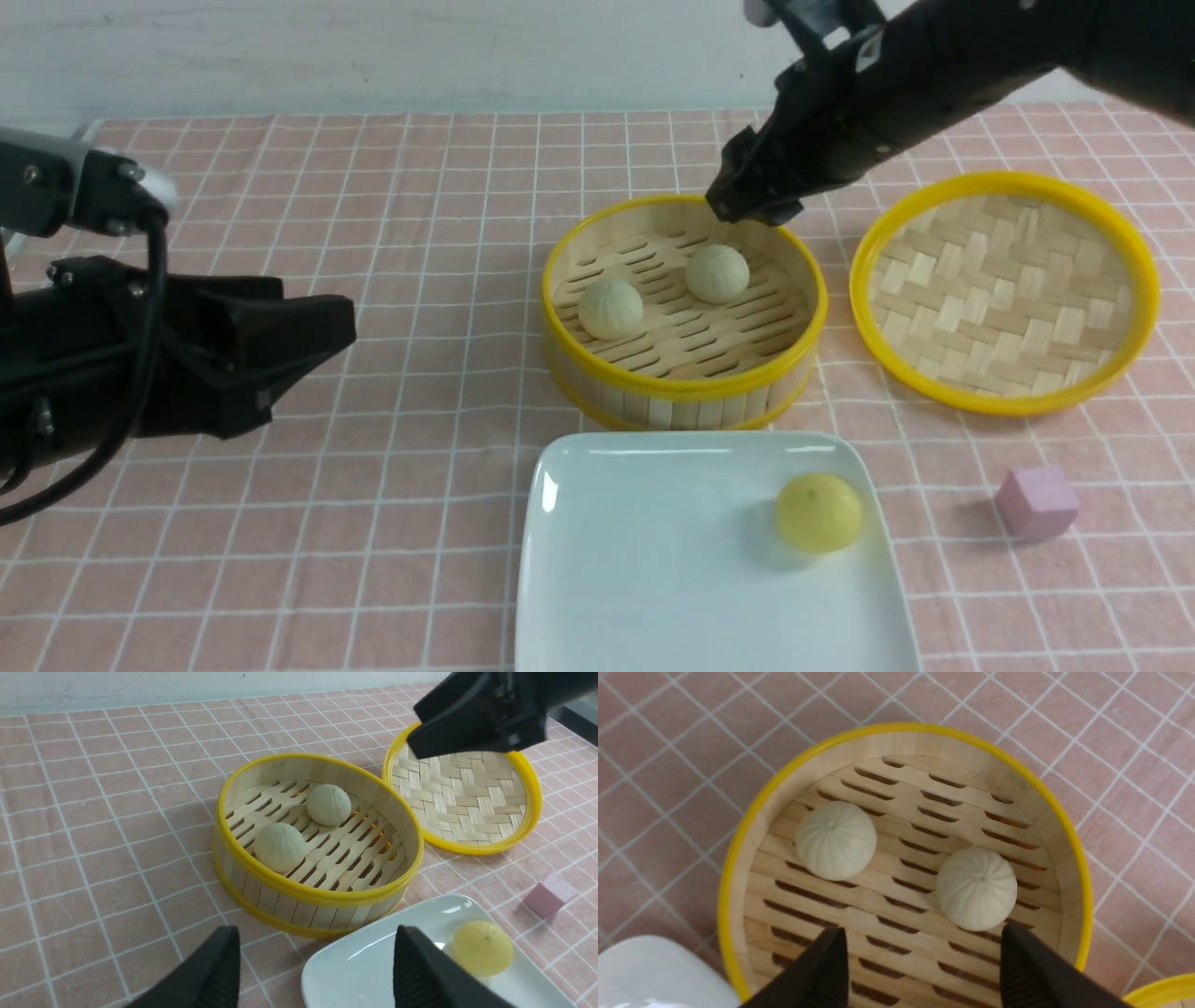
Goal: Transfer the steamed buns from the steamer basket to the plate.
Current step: Use the right arm to grab the steamed stuffed bun that is closest to it
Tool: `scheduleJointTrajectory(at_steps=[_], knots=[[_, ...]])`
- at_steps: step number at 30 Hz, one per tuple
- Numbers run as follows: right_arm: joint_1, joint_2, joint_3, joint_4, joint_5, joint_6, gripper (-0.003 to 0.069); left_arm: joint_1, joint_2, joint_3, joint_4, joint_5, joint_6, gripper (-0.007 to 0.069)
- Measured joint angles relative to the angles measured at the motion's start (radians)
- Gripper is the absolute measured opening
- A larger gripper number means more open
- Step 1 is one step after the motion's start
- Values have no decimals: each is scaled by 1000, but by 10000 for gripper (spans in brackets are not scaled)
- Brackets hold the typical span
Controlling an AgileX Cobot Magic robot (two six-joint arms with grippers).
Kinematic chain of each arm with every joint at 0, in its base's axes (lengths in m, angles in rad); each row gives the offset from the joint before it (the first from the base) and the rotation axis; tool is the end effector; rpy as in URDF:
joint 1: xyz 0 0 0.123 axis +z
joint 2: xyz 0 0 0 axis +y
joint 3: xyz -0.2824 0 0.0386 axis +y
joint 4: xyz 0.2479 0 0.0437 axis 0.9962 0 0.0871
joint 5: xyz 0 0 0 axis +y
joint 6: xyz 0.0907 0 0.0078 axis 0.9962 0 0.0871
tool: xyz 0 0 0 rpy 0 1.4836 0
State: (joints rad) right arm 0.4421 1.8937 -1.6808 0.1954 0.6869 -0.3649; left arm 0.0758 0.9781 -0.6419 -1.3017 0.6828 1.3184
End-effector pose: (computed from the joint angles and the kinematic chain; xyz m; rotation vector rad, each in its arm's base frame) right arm 0.3932 0.1986 0.3038 -0.8221 2.2347 0.2560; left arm 0.1910 -0.0411 0.3061 0.4183 1.9282 -0.5541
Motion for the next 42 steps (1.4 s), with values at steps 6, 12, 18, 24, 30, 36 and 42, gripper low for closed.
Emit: scheduleJointTrajectory(at_steps=[6, 12, 18, 24, 30, 36, 42], knots=[[0, 177, -102, -7, -20, 4, 438, 0, 0, 0, 0, 0, 0, 453], [0, 265, -134, -58, -25, 13, 417, 0, 0, 0, -1, 0, 0, 453], [-15, 280, -138, -133, -42, 49, 392, 0, 0, 0, -1, 0, 0, 453], [-30, 280, -140, -158, -62, 56, 390, 0, 0, 0, -1, -6, 0, 453], [-30, 296, -141, -156, -83, 56, 390, 0, 0, 0, -1, -10, 0, 453], [-30, 334, -142, -155, -99, 59, 370, 0, 0, 0, -1, -11, 0, 453], [-29, 332, -143, -155, -93, 52, 115, 0, 0, 0, -1, -11, 0, 453]])
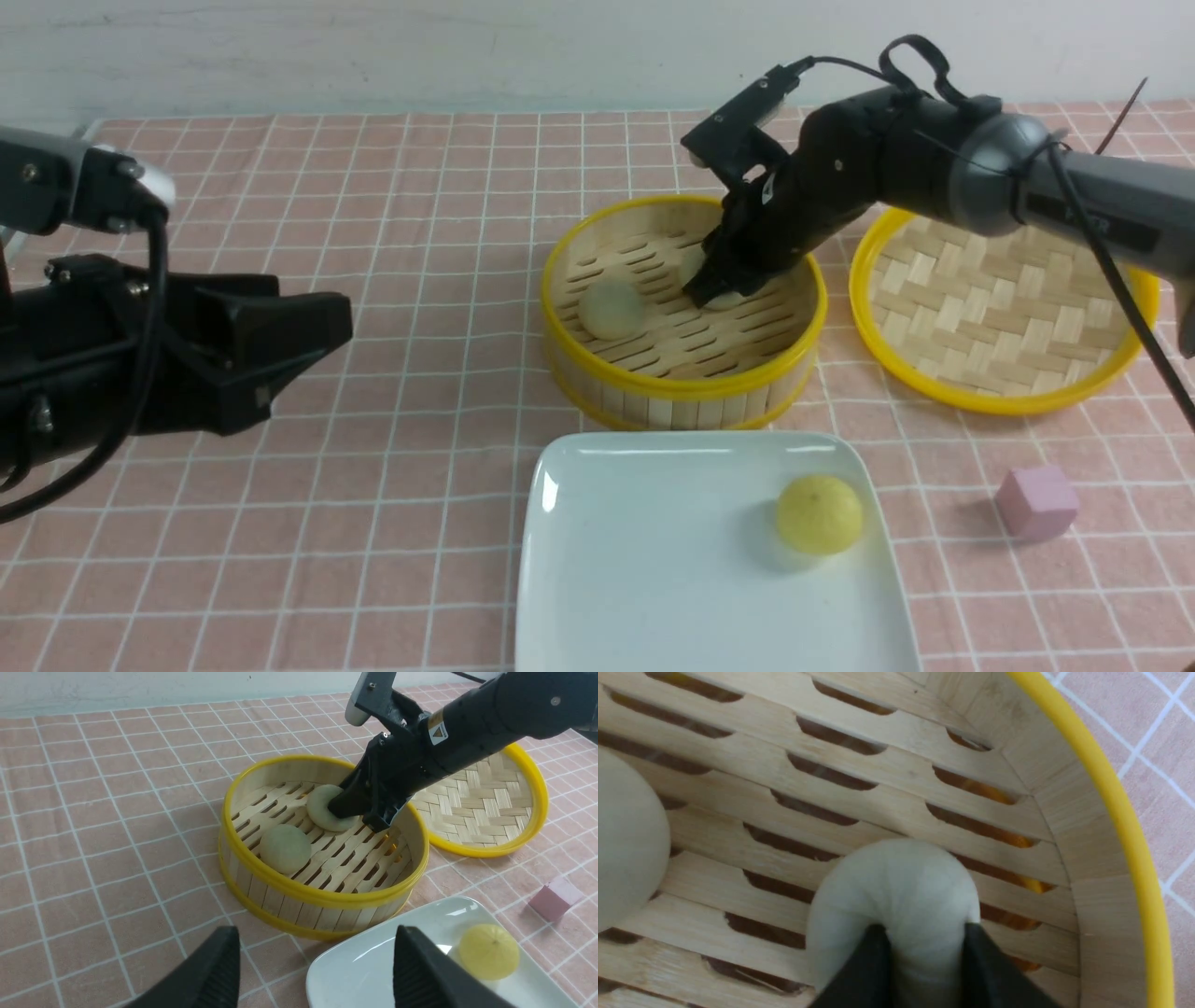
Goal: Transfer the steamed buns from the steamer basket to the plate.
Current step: Use the right arm to grab the steamed stuffed bun that is closest to it, then use the right arm to put the steamed stuffed bun into the plate
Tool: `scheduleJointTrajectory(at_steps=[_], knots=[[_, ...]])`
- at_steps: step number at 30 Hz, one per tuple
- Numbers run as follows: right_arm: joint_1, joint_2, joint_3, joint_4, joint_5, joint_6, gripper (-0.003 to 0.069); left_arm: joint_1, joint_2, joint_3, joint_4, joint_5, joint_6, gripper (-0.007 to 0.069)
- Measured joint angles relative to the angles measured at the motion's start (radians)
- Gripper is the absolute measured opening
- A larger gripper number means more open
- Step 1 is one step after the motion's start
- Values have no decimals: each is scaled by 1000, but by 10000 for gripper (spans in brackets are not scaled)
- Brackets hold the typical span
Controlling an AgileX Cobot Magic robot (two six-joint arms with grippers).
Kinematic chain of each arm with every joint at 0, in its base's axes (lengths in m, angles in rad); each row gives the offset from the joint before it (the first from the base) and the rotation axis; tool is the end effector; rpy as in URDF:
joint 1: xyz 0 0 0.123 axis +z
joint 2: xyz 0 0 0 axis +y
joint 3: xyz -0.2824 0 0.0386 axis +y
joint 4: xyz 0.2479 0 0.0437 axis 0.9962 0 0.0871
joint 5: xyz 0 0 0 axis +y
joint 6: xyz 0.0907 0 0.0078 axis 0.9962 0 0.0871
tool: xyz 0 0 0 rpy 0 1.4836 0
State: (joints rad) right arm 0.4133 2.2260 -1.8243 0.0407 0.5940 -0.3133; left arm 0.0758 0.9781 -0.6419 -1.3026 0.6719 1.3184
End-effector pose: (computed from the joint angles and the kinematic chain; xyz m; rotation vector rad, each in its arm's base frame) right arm 0.4606 0.2043 0.1949 -0.8514 2.3299 0.0852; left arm 0.1916 -0.0403 0.3061 0.4099 1.9274 -0.5446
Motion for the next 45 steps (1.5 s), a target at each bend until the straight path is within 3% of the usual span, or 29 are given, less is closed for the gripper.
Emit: scheduleJointTrajectory(at_steps=[2, 12, 19, 25, 32, 39, 45], knots=[[1, -22, 0, 0, 23, -17, 26, 0, 0, 0, 0, 0, 0, 453], [20, -316, 2, -15, 142, -49, 22, 0, 0, 0, 0, -3, 0, 453], [20, -512, 1, 105, 415, -49, 22, 0, 0, 0, 0, -25, 0, 453], [20, -525, 1, 223, 638, -50, 22, 0, 0, 0, 0, -27, 0, 453], [20, -490, 117, 328, 650, -93, 22, 0, 0, 0, 0, -27, 0, 453], [20, -433, 416, 469, 557, -278, 22, 0, 0, 0, 0, -27, 0, 453], [20, -391, 500, 607, 462, -439, 22, 0, 0, 0, 0, -27, 0, 453]])
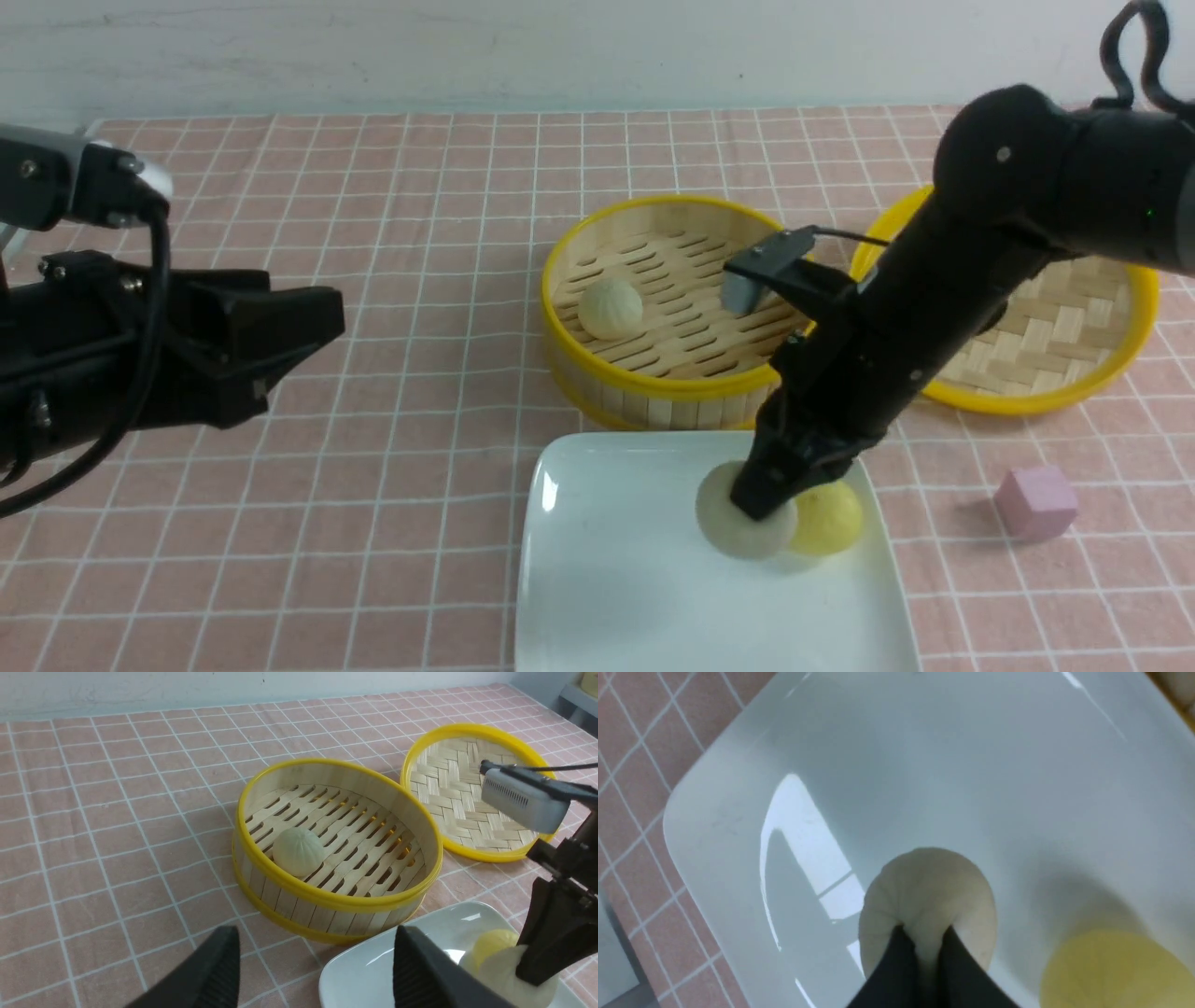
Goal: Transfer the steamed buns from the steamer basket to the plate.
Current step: Use the right arm to put the steamed stuffed bun into the plate
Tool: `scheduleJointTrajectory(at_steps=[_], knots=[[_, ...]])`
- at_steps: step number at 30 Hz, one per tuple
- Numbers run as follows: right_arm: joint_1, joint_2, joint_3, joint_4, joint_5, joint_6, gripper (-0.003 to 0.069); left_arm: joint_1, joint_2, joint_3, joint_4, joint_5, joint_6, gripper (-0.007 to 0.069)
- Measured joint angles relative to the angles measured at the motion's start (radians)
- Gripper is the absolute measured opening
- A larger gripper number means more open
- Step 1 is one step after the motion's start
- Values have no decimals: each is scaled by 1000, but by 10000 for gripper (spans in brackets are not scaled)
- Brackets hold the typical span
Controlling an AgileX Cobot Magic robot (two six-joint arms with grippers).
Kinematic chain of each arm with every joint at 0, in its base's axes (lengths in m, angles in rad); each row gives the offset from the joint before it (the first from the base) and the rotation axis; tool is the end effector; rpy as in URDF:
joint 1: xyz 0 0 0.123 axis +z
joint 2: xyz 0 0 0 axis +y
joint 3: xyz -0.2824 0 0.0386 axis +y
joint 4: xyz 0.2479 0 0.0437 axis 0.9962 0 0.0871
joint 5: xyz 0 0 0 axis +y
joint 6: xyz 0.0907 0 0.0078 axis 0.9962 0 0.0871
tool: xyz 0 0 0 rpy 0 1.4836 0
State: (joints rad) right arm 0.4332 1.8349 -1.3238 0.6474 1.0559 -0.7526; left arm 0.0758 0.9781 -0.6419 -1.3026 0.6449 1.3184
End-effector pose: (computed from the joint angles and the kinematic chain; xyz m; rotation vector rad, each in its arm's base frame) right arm 0.3097 0.1959 0.2263 -1.2204 2.5780 0.8135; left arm 0.1930 -0.0384 0.3063 0.3909 1.9261 -0.5197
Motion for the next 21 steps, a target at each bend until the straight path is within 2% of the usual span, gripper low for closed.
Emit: scheduleJointTrajectory(at_steps=[4, 10, 21], knots=[[0, 32, 1, 75, -66, -87, 22, 0, 0, 0, 0, 0, 0, 453], [0, 63, 1, 82, -151, -116, 22, 0, 0, 0, 0, 0, 0, 453], [0, 126, 2, 86, -175, -130, 33, 0, 0, 0, 0, 0, 0, 453]])
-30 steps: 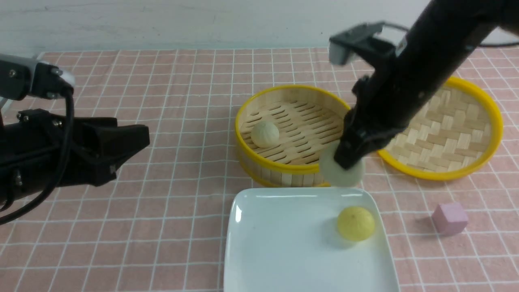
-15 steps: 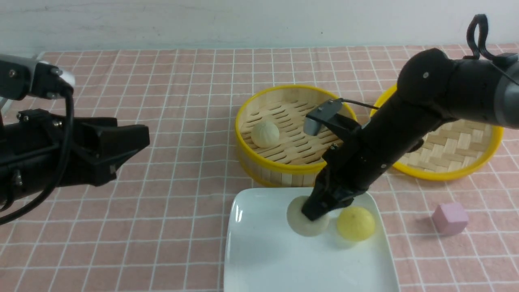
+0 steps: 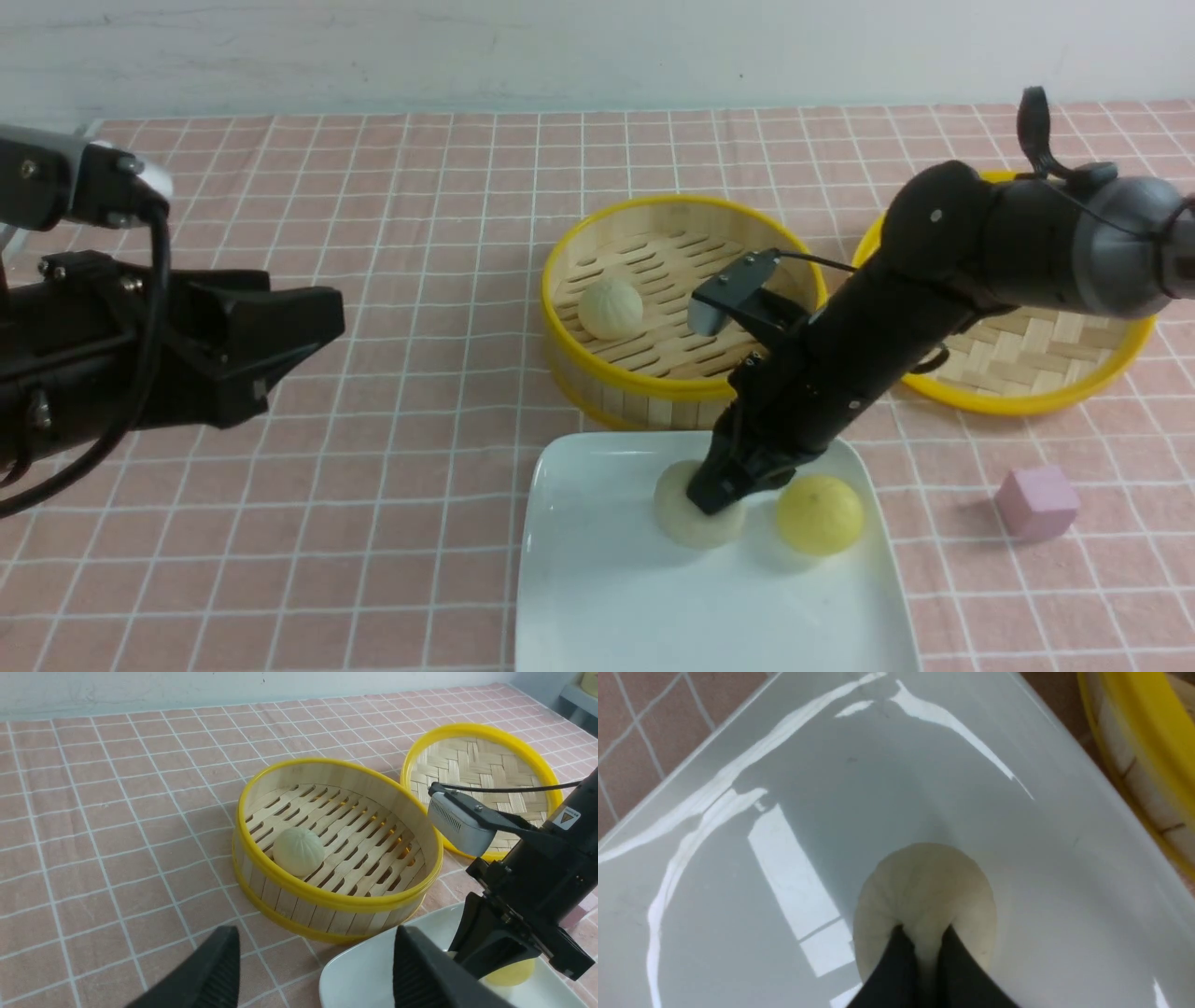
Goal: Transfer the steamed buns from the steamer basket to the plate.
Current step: Use the right arm to put the steamed stuffed bun into the plate, then use the left arm to grab the steamed stuffed bun that is closest to it
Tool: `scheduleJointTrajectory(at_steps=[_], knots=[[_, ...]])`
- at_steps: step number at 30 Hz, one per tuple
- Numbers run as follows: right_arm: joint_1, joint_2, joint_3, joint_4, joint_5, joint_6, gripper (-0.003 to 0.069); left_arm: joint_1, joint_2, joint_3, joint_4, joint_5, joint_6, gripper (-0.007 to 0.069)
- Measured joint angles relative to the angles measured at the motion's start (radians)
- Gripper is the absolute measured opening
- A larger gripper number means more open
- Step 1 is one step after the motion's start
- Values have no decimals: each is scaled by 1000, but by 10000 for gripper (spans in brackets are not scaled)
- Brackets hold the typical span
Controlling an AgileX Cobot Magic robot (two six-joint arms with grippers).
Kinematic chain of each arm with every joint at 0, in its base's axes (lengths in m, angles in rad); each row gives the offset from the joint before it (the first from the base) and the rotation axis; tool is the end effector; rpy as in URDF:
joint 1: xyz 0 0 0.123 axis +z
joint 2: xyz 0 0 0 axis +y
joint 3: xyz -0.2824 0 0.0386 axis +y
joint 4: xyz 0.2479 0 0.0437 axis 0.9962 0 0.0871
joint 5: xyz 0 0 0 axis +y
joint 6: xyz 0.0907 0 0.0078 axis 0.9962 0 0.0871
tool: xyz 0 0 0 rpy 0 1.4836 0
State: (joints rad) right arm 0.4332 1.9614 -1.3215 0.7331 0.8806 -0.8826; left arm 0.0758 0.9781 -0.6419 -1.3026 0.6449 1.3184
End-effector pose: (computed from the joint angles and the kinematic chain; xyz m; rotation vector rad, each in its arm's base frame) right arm 0.3342 0.2064 0.1816 -1.1766 2.5156 0.7850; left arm 0.1930 -0.0384 0.3063 0.3909 1.9261 -0.5197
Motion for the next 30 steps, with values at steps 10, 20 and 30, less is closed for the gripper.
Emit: scheduleJointTrajectory(at_steps=[10, 20, 30], knots=[[0, -14, 0, -26, -39, 0, 495, 0, 0, 0, 0, 1, 0, 453], [0, -265, 1, -31, -198, -96, 615, 0, 0, 0, 0, 67, 0, 453], [0, -617, 1, -118, -168, -73, 511, 0, 117, -141, 54, 166, -89, 453]])
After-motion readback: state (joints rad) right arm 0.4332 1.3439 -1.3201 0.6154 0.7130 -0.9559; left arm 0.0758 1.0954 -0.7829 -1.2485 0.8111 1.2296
